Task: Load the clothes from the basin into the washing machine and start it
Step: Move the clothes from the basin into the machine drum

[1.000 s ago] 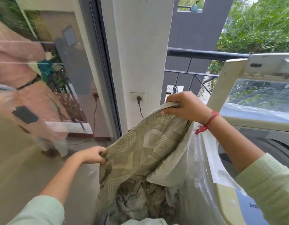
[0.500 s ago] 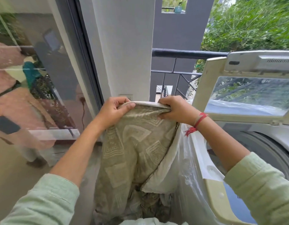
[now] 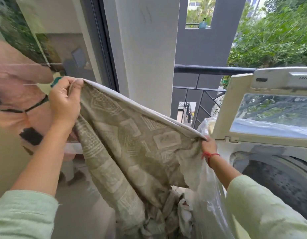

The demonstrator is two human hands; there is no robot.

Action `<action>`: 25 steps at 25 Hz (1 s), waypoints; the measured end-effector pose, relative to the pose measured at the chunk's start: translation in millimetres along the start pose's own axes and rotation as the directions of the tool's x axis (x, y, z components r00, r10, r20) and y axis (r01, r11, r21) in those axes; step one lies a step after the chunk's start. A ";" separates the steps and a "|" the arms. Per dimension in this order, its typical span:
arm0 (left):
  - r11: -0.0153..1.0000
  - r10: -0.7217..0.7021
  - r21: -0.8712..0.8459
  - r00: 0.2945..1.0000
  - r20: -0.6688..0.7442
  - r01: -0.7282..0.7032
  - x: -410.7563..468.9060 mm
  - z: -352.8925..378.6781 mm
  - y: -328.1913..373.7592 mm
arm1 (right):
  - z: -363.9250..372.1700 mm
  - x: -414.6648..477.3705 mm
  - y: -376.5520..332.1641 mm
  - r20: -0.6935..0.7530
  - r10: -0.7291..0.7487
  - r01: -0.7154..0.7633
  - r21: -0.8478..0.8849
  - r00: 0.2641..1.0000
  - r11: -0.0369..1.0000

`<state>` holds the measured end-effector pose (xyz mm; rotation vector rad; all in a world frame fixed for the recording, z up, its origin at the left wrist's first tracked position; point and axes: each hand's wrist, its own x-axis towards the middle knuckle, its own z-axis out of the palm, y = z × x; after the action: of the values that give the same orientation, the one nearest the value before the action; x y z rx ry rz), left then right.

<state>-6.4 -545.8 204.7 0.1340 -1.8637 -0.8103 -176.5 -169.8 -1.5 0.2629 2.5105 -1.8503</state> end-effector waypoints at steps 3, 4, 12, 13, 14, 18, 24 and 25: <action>0.988 -0.101 0.112 0.991 -0.091 0.111 -5.1 -10.1 -34.0 | -31.0 7.2 -117.1 -0.303 -0.348 0.424 0.239 0.887 0.874; 0.973 -0.141 0.173 0.988 -0.065 0.150 -12.6 -7.8 -49.8 | -39.2 -2.2 -148.9 -0.366 -0.480 0.563 0.167 0.798 0.810; 0.743 -0.616 0.655 0.527 0.586 0.139 -138.3 71.8 -137.8 | -52.3 -52.9 -158.6 0.196 -0.687 0.702 -0.366 0.700 0.611; 0.734 -0.632 0.667 0.491 0.600 0.128 -159.0 75.5 -141.8 | -52.1 -55.4 -150.2 0.262 -0.662 0.708 -0.350 0.702 0.613; 0.726 -0.644 0.675 0.473 0.601 0.130 -176.5 75.8 -146.9 | -53.0 -56.2 -143.3 0.330 -0.633 0.714 -0.341 0.700 0.612; 0.705 -0.702 0.691 0.301 0.646 0.161 -227.2 68.5 -159.4 | -62.2 -58.9 -129.9 0.527 -0.451 0.647 -0.277 0.721 0.711; 0.946 -0.187 0.038 0.447 0.875 0.322 -199.3 133.2 -36.5 | -32.9 -71.4 -138.9 0.605 -0.441 0.727 -0.380 0.663 0.571; 0.959 -0.083 -0.042 0.422 0.903 0.279 -192.7 145.4 -16.2 | -29.9 -70.0 -141.5 0.583 -0.460 0.728 -0.396 0.670 0.559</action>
<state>-49.8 -404.7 13.0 -0.3022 -2.8047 -1.3915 -124.9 -191.0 149.2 -1.0491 2.8408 -0.8580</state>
